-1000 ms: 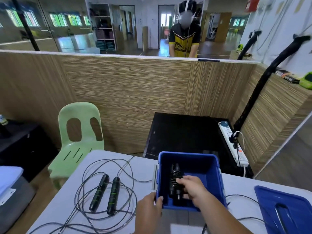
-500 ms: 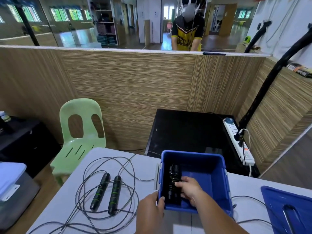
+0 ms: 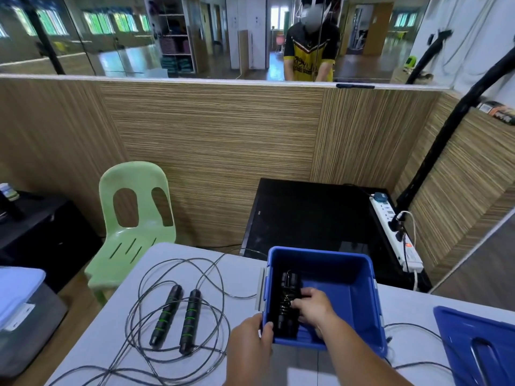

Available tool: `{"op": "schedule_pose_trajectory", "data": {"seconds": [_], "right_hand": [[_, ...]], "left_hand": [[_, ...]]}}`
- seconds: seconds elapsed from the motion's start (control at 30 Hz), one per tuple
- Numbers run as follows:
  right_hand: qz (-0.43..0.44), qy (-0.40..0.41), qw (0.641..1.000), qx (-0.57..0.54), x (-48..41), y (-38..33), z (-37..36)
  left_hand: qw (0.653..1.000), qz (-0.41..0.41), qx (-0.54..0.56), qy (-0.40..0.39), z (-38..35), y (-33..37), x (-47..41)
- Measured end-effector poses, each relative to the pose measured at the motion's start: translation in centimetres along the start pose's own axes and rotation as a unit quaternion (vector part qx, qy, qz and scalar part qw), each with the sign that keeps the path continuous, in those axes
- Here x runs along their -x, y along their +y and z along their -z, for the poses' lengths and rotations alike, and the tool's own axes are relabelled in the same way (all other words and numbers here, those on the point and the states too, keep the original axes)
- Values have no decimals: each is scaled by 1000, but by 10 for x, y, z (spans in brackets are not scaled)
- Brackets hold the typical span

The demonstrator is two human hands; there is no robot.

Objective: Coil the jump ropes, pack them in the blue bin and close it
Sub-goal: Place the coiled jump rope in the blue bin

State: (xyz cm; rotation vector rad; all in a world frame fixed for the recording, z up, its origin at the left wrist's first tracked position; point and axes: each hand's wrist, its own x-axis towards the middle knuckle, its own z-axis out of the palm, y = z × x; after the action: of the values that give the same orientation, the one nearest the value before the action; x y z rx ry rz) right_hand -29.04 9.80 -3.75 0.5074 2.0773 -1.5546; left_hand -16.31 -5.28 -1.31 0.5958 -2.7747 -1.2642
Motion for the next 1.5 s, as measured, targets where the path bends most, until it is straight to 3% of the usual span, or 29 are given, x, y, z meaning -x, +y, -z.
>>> {"op": "schedule_pose_trajectory", "data": {"seconds": [0.3,0.6,0.83,0.97,1.5], "right_hand": [[24,-16,999,34,10,-1,7],[94,-15,984,151,32,-11,25],[286,55,900,325,99,-2,63],[323,91,846,415,116,32,86],[318,122,861,376,116,33,96]], "left_hand": [[1000,21,17,6,-5,-2,-2],[999,21,37,4,1,10,0],[999,16,50,-6,4,14,-2],[999,19,48,9,2,13,-7],[1000,16,9,10,9,35,-18]]}}
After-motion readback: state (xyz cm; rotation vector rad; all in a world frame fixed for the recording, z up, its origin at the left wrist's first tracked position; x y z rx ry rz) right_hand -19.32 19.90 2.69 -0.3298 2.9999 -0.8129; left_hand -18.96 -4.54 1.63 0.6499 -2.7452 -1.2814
